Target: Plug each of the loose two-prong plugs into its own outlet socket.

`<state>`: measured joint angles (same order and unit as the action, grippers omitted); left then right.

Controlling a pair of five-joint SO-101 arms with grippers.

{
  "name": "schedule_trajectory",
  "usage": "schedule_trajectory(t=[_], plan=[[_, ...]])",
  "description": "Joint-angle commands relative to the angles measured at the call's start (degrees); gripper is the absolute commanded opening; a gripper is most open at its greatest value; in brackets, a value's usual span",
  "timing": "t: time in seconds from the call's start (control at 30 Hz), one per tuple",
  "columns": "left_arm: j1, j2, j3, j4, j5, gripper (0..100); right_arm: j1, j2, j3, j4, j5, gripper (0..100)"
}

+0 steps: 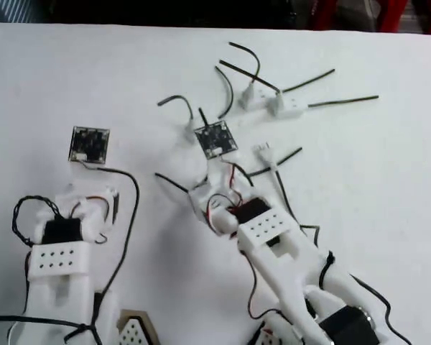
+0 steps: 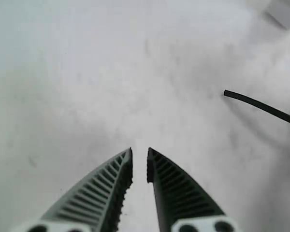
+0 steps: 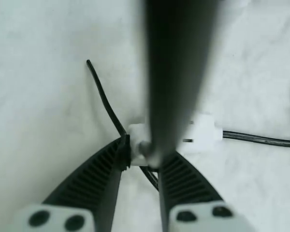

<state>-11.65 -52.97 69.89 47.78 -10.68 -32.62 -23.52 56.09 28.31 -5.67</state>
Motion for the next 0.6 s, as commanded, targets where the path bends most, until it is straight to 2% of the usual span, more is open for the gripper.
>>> schedule_trajectory(t=[0.0, 0.57], plan=[[-0.75, -1.45, -0.26, -0.97, 0.35, 8, 2.51, 0.4, -3.16, -2.86, 0.79, 1.7], [-0.75, -1.45, -0.18, -0.79, 0.35, 8, 2.42, 0.84, -1.41, -3.65, 0.79, 1.7]])
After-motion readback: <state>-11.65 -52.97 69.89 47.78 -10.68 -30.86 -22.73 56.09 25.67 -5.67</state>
